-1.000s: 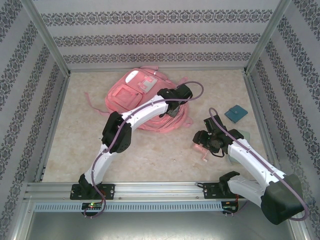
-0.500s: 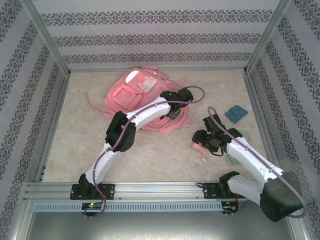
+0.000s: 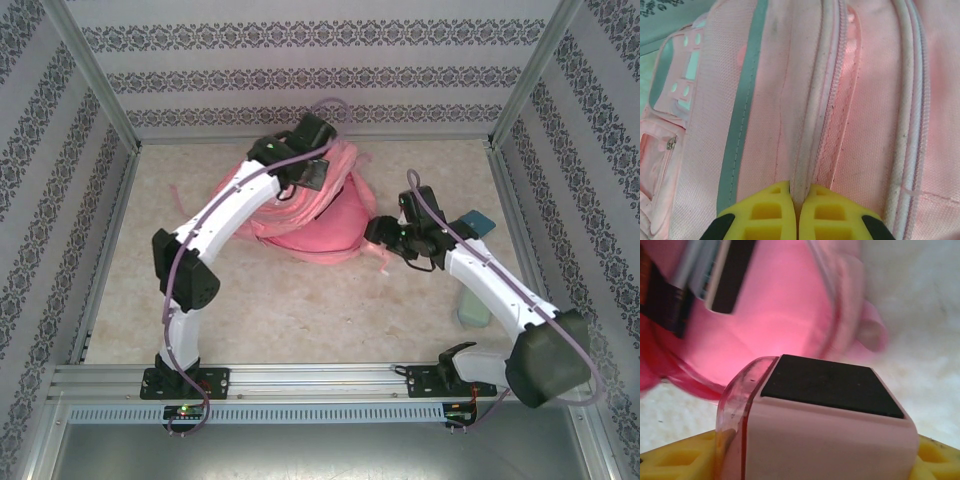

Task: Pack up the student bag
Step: Open the student bag at the top-center of the table, then place the loose stationery in the student bag.

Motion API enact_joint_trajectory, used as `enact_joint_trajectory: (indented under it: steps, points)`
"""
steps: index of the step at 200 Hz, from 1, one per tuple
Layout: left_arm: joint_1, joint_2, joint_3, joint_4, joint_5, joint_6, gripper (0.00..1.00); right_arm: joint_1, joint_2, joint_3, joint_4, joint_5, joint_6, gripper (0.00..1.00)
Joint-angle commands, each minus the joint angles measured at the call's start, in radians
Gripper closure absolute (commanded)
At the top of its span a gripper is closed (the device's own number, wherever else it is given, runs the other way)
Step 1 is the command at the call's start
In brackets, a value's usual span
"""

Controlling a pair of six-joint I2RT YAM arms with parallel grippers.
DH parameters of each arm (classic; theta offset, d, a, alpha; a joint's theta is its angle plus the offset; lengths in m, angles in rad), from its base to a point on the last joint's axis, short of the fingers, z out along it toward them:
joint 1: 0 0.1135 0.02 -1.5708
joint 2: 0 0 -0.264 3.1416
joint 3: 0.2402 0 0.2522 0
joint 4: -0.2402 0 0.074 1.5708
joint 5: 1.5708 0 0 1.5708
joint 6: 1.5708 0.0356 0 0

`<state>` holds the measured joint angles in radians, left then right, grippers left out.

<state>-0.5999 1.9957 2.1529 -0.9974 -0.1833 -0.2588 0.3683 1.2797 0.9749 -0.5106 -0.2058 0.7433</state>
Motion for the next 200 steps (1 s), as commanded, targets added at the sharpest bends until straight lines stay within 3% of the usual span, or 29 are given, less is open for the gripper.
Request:
enact_joint_trajectory:
  steps: [1, 99, 160, 200]
  points:
    - [0.008, -0.089, -0.028, 0.083, 0.131, -0.080, 1.00, -0.006, 0.068, 0.085, 0.095, -0.080, -0.013, 0.57]
    - [0.032, -0.081, -0.035, 0.172, 0.275, -0.171, 1.00, 0.115, 0.514, 0.374, 0.193, -0.220, 0.110, 0.55]
    - [0.041, -0.068, -0.022, 0.208, 0.312, -0.212, 1.00, 0.158, 0.692, 0.436, 0.285, -0.261, 0.236, 0.49]
    - [0.047, -0.070, -0.027, 0.243, 0.343, -0.240, 1.00, 0.173, 0.764, 0.525, 0.260, -0.268, 0.237, 0.46]
